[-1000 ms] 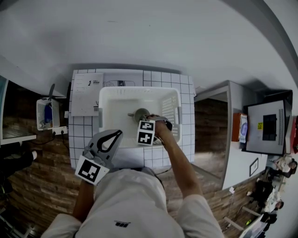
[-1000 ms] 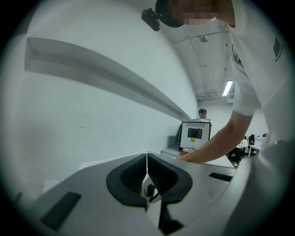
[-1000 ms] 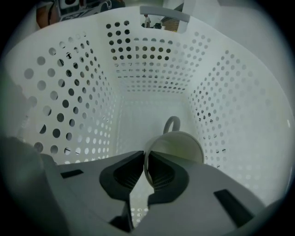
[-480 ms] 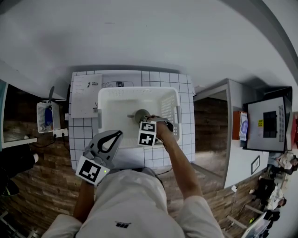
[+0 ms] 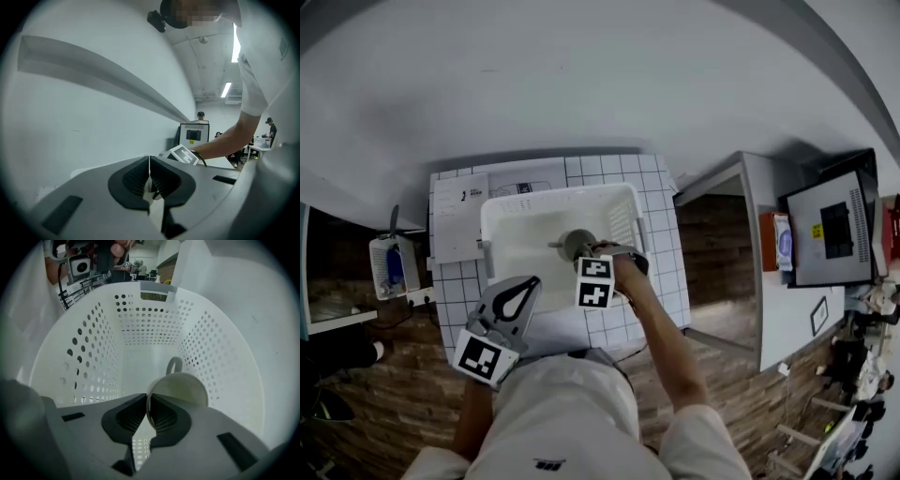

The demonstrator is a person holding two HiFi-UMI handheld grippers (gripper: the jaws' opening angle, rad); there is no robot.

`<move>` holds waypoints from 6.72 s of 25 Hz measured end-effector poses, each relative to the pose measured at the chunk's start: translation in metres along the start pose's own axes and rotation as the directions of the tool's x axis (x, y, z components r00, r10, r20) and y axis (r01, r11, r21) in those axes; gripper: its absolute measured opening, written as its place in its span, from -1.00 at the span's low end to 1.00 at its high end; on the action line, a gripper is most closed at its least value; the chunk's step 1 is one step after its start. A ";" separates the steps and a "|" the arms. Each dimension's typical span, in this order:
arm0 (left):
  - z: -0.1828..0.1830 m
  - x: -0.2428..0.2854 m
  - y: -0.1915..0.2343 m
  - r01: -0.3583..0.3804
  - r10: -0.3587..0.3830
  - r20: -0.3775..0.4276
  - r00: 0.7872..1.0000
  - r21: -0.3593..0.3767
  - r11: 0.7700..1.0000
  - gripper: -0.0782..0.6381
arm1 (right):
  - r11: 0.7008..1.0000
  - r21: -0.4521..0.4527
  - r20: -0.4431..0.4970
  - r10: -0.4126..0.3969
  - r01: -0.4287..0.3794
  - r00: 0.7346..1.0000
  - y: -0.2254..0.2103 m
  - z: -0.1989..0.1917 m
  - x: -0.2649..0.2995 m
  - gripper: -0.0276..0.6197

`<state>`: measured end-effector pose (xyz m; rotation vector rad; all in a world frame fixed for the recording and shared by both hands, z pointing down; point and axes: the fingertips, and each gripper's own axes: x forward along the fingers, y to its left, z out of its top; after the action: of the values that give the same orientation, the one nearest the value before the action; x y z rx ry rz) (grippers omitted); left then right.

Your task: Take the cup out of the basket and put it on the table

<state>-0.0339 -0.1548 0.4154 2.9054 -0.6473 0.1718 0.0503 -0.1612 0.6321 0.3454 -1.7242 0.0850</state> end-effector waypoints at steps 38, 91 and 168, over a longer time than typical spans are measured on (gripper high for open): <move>-0.003 0.047 -0.067 0.235 -0.233 -0.034 0.972 0.085 0.968 -0.74 | 0.985 0.087 0.052 -0.152 0.147 0.987 0.020 -0.027 -0.141 -0.81; -0.021 0.103 -0.198 0.553 -0.542 -0.118 0.832 0.117 0.825 -0.74 | 0.873 0.476 -0.037 -0.104 0.109 0.994 0.135 -0.171 -0.150 -0.81; -0.085 0.133 -0.234 0.654 -0.626 -0.254 0.738 0.037 0.756 -0.74 | 0.837 0.543 -0.163 0.028 0.066 0.986 0.174 -0.216 0.001 -0.80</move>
<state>0.1797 0.0153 0.4871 2.9575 0.4404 0.4531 0.2078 0.0583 0.6971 0.7575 -1.5049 0.5894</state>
